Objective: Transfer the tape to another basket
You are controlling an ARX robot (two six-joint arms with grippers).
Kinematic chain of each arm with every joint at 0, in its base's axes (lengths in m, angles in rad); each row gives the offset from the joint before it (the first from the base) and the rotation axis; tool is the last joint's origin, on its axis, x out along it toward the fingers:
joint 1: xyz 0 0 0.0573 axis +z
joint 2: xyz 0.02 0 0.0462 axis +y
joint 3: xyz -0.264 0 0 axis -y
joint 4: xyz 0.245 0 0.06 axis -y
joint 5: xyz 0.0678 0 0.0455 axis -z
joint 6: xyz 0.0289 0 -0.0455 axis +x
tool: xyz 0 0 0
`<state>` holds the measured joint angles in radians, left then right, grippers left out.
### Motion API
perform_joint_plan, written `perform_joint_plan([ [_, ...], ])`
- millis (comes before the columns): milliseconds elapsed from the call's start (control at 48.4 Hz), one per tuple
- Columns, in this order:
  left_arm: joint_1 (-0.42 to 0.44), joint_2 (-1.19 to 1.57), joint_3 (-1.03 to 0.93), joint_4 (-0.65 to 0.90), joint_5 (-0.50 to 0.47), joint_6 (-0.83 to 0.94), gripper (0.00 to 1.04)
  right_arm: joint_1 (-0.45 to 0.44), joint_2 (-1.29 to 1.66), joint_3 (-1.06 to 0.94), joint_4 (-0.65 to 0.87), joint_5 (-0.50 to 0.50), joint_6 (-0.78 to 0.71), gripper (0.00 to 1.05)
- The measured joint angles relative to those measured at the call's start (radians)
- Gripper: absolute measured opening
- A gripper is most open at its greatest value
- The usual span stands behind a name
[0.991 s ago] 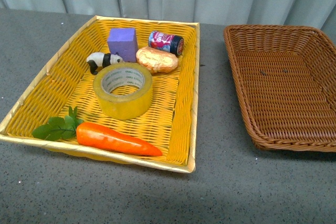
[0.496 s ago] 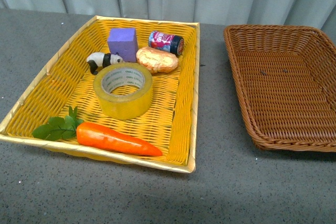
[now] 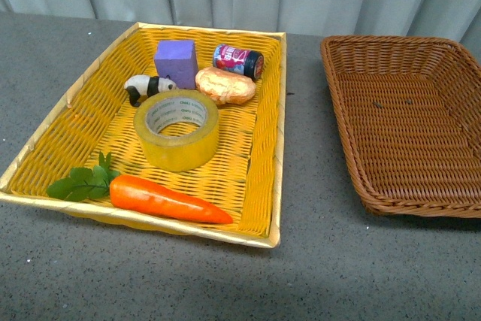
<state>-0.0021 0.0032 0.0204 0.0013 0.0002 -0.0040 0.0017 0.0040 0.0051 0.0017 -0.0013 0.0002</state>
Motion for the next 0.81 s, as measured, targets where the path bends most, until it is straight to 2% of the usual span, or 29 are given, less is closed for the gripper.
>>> perform_joint_plan([
  [806,0.000,0.000,0.000,0.000,0.000,0.000,0.98,0.000,0.000,0.000,0.000,0.000,0.000,0.96],
])
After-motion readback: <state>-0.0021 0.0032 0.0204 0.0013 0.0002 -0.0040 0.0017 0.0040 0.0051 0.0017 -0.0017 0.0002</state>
